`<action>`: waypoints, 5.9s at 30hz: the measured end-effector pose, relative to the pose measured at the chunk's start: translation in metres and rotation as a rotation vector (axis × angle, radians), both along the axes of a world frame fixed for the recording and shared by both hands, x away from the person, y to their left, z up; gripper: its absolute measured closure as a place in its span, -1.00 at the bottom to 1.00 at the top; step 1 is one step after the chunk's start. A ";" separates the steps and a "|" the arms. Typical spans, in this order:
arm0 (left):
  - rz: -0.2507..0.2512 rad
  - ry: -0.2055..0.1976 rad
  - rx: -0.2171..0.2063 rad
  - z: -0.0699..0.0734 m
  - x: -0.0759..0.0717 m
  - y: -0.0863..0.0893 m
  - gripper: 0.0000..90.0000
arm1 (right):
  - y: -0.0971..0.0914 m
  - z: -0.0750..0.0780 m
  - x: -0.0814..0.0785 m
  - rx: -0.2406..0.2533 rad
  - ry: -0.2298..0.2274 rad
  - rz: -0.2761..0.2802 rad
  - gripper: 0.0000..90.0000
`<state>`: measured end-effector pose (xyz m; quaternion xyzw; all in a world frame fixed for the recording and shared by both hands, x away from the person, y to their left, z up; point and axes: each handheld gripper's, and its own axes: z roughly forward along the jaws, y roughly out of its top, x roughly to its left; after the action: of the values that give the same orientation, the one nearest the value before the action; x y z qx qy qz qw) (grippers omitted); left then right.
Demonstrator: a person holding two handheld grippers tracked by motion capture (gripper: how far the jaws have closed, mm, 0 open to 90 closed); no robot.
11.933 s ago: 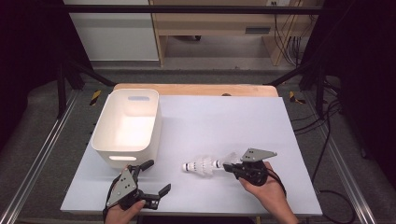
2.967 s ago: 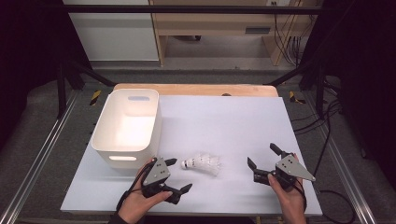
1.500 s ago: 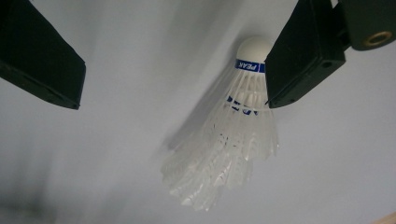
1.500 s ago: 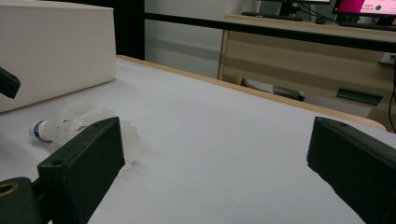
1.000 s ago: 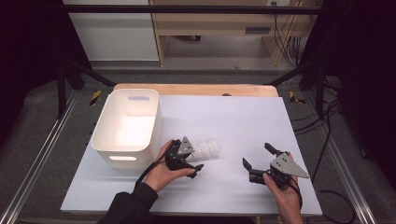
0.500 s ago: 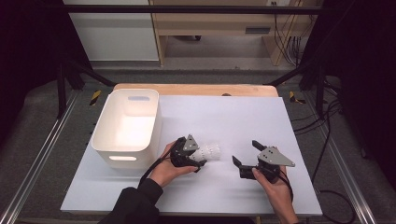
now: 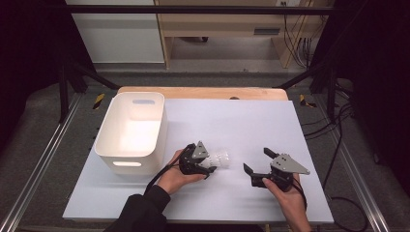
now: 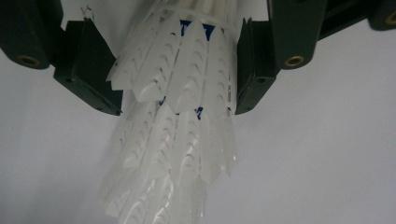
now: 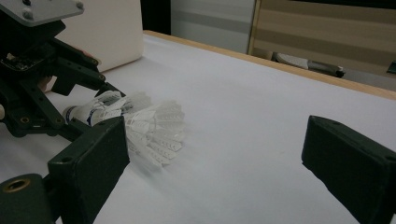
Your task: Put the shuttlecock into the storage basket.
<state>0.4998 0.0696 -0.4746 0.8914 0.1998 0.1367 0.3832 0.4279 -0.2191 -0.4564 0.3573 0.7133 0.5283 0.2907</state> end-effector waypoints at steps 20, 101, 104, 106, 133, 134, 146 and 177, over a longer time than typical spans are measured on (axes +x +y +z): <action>-0.082 -0.027 0.055 0.001 -0.004 -0.019 0.03 | -0.002 -0.001 0.000 0.008 0.011 -0.004 -0.84; 0.309 -0.368 -0.360 0.180 0.023 0.116 0.42 | -0.023 0.001 -0.007 0.009 -0.014 -0.067 -0.87; 0.327 -0.368 -0.365 0.177 0.025 0.122 0.42 | -0.023 0.000 -0.007 0.003 -0.018 -0.067 -0.87; 0.337 -0.367 -0.365 0.176 0.026 0.125 0.42 | -0.023 0.001 -0.008 0.007 -0.015 -0.067 -0.87; 0.420 -0.373 -0.397 0.168 0.042 0.146 0.42 | -0.024 0.002 -0.010 0.001 -0.030 -0.067 -0.88; 0.429 -0.368 -0.396 0.167 0.044 0.148 0.42 | -0.024 0.002 -0.011 0.002 -0.031 -0.067 -0.88; 0.475 -0.376 -0.445 0.157 0.066 0.158 0.42 | -0.030 0.004 -0.014 0.016 -0.056 -0.077 -0.88; 0.526 -0.307 -0.535 0.124 0.096 0.166 0.42 | -0.033 0.006 -0.017 0.010 -0.101 -0.083 -0.87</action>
<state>0.5961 0.2361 -0.3505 0.6478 0.3899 0.3050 0.5790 0.4104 -0.2521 -0.4508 0.3610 0.6795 0.5367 0.3462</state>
